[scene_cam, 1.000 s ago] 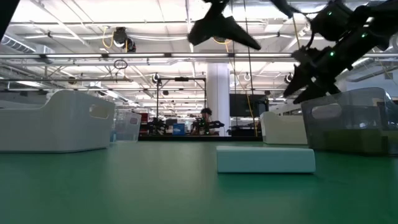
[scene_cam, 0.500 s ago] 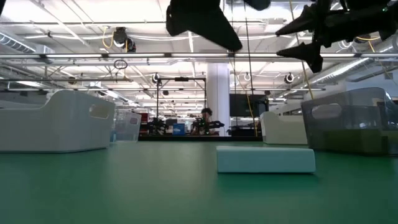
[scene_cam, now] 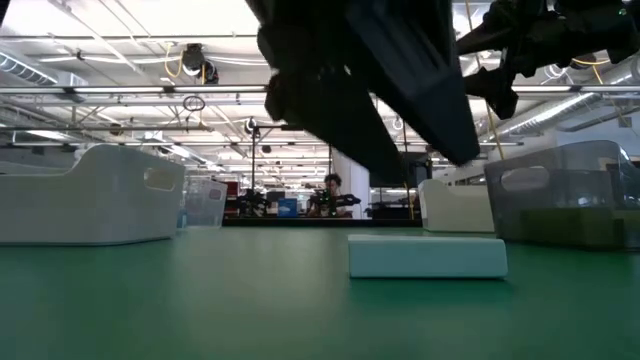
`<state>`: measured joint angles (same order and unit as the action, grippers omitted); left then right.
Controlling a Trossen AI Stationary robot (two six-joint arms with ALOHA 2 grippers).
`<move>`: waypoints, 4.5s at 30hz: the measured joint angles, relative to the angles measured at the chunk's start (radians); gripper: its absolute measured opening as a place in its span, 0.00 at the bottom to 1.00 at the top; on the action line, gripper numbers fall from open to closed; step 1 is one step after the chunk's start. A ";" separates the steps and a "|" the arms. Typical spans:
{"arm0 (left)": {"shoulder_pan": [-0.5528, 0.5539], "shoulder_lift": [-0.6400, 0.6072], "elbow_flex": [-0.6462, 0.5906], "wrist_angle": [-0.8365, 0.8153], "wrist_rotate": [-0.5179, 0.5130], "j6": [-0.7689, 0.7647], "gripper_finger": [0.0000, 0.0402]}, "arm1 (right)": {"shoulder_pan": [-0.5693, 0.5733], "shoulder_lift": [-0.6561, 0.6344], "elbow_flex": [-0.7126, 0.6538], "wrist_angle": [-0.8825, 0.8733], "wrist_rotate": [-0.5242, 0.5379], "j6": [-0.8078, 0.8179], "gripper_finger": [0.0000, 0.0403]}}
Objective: Sort & place blocks by color
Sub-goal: Put the light blue block into the gray bin, then put the blue block into the white transparent bin
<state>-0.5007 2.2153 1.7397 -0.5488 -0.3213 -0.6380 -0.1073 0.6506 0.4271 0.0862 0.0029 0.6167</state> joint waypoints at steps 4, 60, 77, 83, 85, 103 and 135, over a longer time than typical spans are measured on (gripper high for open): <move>-0.010 0.026 0.000 0.034 0.014 -0.024 0.67 | 0.014 0.009 0.000 0.000 0.000 0.000 0.57; 0.063 -0.043 -0.003 -0.064 -0.046 0.215 0.31 | 0.018 0.014 0.000 0.016 -0.003 0.132 0.57; 0.086 -0.367 -0.003 -0.202 -0.409 -0.069 0.31 | 0.018 0.021 0.000 0.008 -0.001 0.132 0.57; 0.092 -0.451 -0.002 -0.385 -0.496 -0.280 0.31 | 0.018 0.038 0.000 0.007 0.001 0.132 0.57; 0.100 -0.466 -0.002 -0.504 -0.496 -0.384 0.31 | 0.018 0.046 0.000 0.008 0.003 0.132 0.57; 0.155 -0.494 -0.197 -1.015 -0.067 -0.786 0.31 | 0.018 0.133 0.000 0.051 -0.005 0.194 0.57; 0.155 -0.496 -0.538 -0.677 0.163 -1.023 0.49 | 0.111 0.319 0.332 -0.313 -0.060 -0.170 0.57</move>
<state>-0.3462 1.7195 1.2016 -1.2261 -0.1584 -1.6608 0.0039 0.9698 0.7592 -0.2269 -0.0566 0.4466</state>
